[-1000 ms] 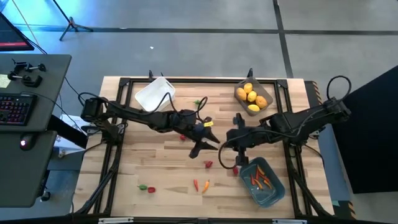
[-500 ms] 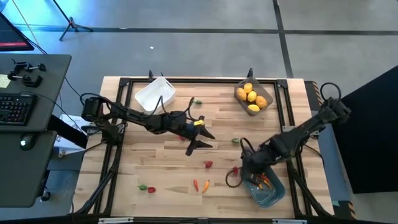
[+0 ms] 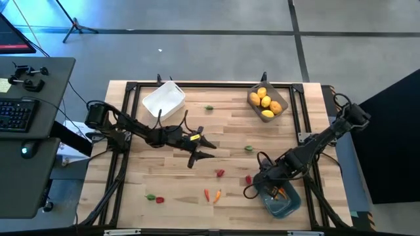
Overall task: Sort produce into baskets
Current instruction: Put the yellow chili pepper into the blue bin, then put the orange chili pepper into the blue bin
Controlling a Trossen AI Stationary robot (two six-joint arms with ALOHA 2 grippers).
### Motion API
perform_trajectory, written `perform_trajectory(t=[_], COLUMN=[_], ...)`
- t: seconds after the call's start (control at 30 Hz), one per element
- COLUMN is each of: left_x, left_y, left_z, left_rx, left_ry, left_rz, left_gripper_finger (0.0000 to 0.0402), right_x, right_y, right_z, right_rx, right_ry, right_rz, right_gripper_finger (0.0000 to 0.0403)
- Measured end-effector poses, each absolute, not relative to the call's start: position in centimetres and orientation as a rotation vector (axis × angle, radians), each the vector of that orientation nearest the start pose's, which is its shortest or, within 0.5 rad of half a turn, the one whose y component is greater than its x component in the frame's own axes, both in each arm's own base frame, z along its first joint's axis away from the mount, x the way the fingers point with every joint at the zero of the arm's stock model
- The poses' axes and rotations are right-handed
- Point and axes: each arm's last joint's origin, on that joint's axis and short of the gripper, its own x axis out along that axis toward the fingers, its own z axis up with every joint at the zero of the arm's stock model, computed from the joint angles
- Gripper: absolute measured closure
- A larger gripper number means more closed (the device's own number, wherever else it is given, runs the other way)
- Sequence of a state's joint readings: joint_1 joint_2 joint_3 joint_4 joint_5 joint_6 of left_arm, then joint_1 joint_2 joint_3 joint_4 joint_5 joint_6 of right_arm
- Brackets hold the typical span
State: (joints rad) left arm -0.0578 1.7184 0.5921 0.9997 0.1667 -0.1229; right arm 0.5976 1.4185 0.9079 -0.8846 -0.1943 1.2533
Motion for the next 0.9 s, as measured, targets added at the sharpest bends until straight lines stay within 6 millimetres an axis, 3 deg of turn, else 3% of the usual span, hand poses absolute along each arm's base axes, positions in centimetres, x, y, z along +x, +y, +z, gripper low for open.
perform_trajectory(t=[0.27,0.47,0.67,0.9], left_x=[29.5,28.4,28.1,29.2], left_y=[-3.9,-6.1,-9.0,-12.0], left_z=[14.3,13.3,12.3,13.3], left_rx=[-0.097,-0.033,0.087,0.272], left_ry=[0.167,0.217,0.384,0.459], left_rz=[-0.258,-0.421,-0.555,-0.641], left_gripper_finger=[0.0222,0.0222,0.0222,0.0222], right_x=[20.2,21.9,23.9,25.0], right_y=[14.1,14.3,13.8,13.1], right_z=[23.1,24.8,25.5,26.0], right_rx=[0.664,0.561,0.464,0.358], right_ry=[1.485,1.221,1.009,0.903], right_rz=[-0.336,-0.294,-0.239,-0.213], right_gripper_finger=[0.0263,0.0193,0.0175,0.0176])
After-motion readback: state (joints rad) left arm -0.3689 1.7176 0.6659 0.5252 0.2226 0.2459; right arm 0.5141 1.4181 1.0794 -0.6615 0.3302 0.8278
